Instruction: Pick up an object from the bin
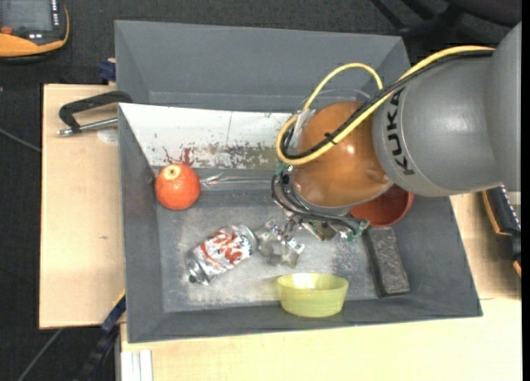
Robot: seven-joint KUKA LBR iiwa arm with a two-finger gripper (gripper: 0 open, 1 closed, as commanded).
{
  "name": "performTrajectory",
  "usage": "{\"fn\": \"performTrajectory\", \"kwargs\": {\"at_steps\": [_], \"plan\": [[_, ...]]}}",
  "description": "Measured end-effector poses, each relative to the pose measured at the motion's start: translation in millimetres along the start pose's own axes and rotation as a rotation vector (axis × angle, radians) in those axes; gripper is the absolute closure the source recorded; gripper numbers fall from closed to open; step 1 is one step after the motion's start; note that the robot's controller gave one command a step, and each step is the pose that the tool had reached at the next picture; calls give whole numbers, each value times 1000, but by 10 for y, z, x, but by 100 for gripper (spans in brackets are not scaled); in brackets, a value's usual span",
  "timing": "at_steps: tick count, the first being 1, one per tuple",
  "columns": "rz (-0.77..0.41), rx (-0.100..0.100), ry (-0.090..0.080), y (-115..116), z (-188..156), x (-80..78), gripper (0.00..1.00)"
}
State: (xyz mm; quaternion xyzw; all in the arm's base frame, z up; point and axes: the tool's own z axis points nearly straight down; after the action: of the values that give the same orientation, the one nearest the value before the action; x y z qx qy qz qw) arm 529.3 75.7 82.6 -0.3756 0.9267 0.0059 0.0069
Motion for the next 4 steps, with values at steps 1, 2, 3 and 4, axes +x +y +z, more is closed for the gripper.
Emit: {"fn": "performTrajectory", "kwargs": {"at_steps": [1, 2, 3, 4], "plan": [[0, 0, 0, 0, 1, -2, 0], [-1, 0, -1, 1, 1, -2, 100], [-1, 1, -1, 1, 1, -3, 0], [-1, 1, -1, 2, 1, -3, 100]]}}
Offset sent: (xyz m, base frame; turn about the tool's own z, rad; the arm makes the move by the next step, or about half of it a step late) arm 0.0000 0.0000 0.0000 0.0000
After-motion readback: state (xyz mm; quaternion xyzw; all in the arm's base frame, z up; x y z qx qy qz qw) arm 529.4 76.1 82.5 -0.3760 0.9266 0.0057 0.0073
